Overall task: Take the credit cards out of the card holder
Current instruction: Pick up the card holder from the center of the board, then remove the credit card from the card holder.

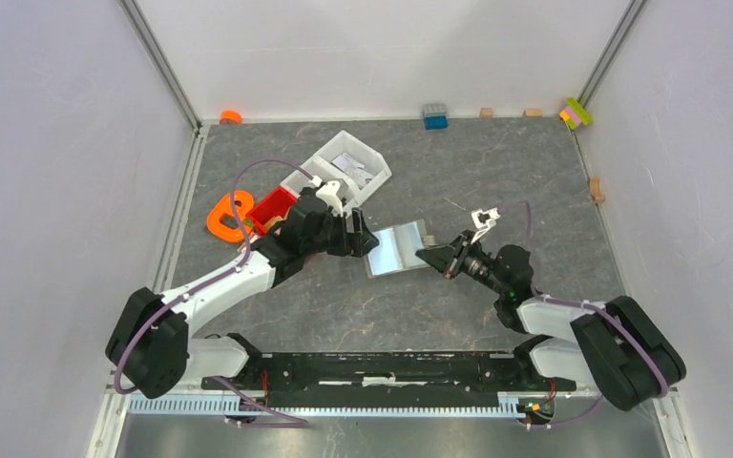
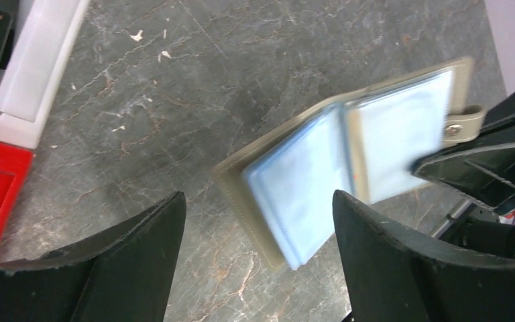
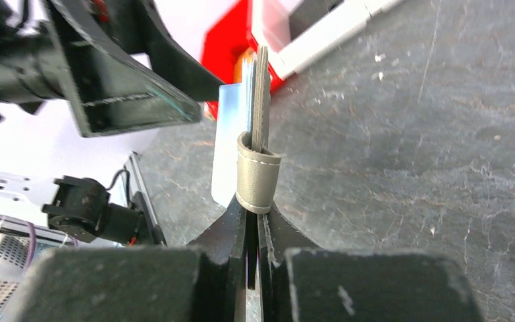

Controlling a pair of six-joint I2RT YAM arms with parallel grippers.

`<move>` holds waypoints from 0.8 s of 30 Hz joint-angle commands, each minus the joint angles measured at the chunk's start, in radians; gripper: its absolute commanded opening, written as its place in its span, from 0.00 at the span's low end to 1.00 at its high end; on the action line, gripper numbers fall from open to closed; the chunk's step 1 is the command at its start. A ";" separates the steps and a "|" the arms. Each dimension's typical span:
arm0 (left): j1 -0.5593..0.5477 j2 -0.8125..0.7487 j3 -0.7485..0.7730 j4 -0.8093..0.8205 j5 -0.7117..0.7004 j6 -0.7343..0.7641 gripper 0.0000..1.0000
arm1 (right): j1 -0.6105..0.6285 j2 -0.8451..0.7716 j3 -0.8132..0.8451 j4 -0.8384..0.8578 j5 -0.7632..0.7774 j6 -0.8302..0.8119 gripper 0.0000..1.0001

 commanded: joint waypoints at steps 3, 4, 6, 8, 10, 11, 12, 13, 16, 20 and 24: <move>0.008 -0.007 -0.033 0.192 0.152 -0.049 0.87 | -0.039 -0.120 -0.063 0.261 -0.016 0.098 0.00; 0.009 -0.012 -0.047 0.223 0.174 -0.055 0.87 | -0.042 -0.129 -0.069 0.287 -0.020 0.107 0.00; 0.010 -0.022 -0.072 0.289 0.227 -0.065 0.87 | -0.045 -0.139 -0.084 0.340 -0.030 0.128 0.00; 0.010 -0.031 -0.089 0.352 0.280 -0.077 0.87 | -0.046 -0.136 -0.090 0.394 -0.045 0.150 0.00; 0.012 -0.029 -0.101 0.410 0.336 -0.093 0.85 | -0.045 -0.121 -0.093 0.453 -0.064 0.176 0.00; 0.011 -0.023 -0.105 0.431 0.358 -0.099 0.83 | -0.045 -0.108 -0.093 0.482 -0.073 0.187 0.00; 0.012 -0.016 -0.106 0.454 0.383 -0.107 0.79 | -0.045 -0.099 -0.093 0.512 -0.081 0.200 0.00; 0.011 -0.007 -0.107 0.476 0.407 -0.117 0.72 | -0.045 -0.085 -0.091 0.536 -0.089 0.210 0.00; 0.012 0.009 -0.107 0.510 0.440 -0.130 0.48 | -0.043 -0.053 -0.081 0.544 -0.108 0.213 0.00; 0.012 -0.004 -0.112 0.494 0.410 -0.123 0.16 | -0.035 -0.031 -0.056 0.486 -0.119 0.185 0.06; 0.011 -0.039 -0.119 0.463 0.363 -0.104 0.05 | -0.007 -0.054 -0.025 0.347 -0.102 0.094 0.21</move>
